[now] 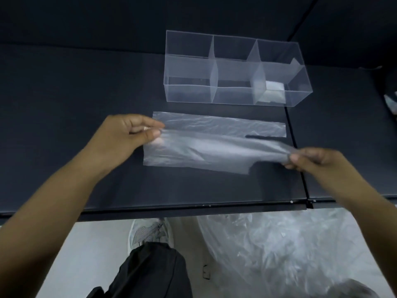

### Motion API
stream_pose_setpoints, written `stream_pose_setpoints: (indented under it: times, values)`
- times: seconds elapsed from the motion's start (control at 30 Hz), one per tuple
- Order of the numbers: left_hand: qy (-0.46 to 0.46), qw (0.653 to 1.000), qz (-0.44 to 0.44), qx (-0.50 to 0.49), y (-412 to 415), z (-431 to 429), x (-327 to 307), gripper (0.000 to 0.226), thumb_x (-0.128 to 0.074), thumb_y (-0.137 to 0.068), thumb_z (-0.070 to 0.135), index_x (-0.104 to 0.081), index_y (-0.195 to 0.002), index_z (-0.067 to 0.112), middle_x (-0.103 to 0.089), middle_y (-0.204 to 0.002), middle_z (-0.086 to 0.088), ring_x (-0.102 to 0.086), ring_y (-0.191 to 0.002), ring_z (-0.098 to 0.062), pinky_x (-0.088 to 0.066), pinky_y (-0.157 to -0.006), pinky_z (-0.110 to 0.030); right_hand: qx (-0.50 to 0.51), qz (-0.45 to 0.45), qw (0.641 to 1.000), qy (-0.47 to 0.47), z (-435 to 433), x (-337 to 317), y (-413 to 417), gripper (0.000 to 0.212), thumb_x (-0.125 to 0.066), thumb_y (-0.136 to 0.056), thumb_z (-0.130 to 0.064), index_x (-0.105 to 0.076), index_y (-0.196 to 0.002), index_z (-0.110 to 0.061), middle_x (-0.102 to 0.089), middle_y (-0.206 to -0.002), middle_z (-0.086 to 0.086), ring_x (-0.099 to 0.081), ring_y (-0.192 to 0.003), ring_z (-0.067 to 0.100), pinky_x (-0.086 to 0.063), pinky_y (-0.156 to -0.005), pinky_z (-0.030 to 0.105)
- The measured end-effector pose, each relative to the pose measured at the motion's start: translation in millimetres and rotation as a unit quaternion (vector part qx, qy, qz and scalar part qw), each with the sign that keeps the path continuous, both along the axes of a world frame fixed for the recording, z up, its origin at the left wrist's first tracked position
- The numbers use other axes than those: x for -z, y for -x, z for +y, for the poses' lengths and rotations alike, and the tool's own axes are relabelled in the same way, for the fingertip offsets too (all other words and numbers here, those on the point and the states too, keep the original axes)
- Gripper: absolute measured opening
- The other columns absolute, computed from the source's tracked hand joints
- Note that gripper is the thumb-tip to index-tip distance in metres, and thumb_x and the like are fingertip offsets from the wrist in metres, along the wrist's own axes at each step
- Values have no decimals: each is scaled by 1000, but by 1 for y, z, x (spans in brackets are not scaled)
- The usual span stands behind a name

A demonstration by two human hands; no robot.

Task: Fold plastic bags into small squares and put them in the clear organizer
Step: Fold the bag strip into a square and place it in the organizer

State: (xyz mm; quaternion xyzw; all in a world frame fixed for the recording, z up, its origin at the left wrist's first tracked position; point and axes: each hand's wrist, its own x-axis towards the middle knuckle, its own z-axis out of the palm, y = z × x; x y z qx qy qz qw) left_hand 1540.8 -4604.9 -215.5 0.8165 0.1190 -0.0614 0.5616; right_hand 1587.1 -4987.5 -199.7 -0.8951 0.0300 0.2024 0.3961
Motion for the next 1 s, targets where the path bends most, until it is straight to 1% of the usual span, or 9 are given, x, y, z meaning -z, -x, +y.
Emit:
stream_pose_setpoints:
  times: [0.07,0.2,0.4,0.5,0.6,0.67,0.77,0.9,1.0]
  values:
    - [-6,999,20,-31,-19,3,9,6,-74,-81,23,-75,-86,25,-75,-83,13,-67,-78,5,-41,-68,1,54,-23,998,-18,5,10,-25,14,-66,-89,-21,-73,-79,-15,-69,-68,-4,-60,-61,-3,-46,-65,8]
    - [-65,993,20,-95,-47,2,30,11,-78,-78,29,-73,-77,19,-73,-74,1,-63,-61,-3,-51,-65,-14,124,-49,991,15,19,38,-62,22,-71,-85,-27,-68,-70,-11,-59,-69,3,-50,-62,8,-41,-60,21]
    - [-282,952,16,-117,-52,-9,37,22,-71,-82,44,-67,-77,23,-66,-73,8,-63,-75,-17,-50,-67,-32,172,-83,979,74,25,57,-78,31,-74,-81,-32,-66,-73,-4,-59,-66,1,-50,-59,7,-39,-52,19]
    - [-388,900,-161,-116,-42,-20,27,16,-65,-89,25,-66,-90,9,-62,-87,-10,-56,-84,-30,-47,-73,-42,173,-85,977,89,27,59,-78,23,-74,-80,-33,-65,-70,-14,-61,-67,-5,-53,-63,5,-38,-55,18]
    - [-398,865,-305,5,-23,-57,22,9,-61,-85,-1,-67,-91,3,-63,-90,-16,-57,-82,-34,-48,-75,-44,171,-84,977,96,27,60,-77,23,-75,-80,-30,-65,-73,-10,-62,-69,-1,-54,-63,11,-41,-58,23]
    - [-383,881,-262,96,-16,-82,31,27,-61,-84,-9,-66,-109,-2,-65,-111,-20,-61,-102,-36,-48,-95,-43,169,-86,977,93,28,60,-77,21,-75,-80,-26,-64,-71,-11,-63,-70,2,-56,-65,15,-42,-58,23]
    - [-376,908,-99,156,-14,-91,48,47,-35,-104,18,-30,-147,0,-27,-155,-15,-20,-145,-27,-10,-120,-38,170,-83,977,94,29,57,-75,17,-75,-80,-23,-62,-71,-16,-65,-77,2,-58,-70,15,-40,-60,22]
    - [-442,882,-38,156,-12,-79,70,64,-11,-99,45,-4,-153,12,5,-162,-5,10,-148,-20,11,-119,-40,172,-57,978,99,33,50,-72,13,-73,-82,-18,-66,-88,-8,-69,-95,11,-63,-88,24,-45,-75,28]
    - [-483,858,-33,170,-6,-77,76,69,-3,-93,55,8,-152,19,16,-160,-1,18,-146,-18,14,-117,-43,179,-115,949,231,53,38,-65,31,-69,-82,-13,-59,-110,-6,-61,-114,17,-56,-107,37,-46,-89,40]
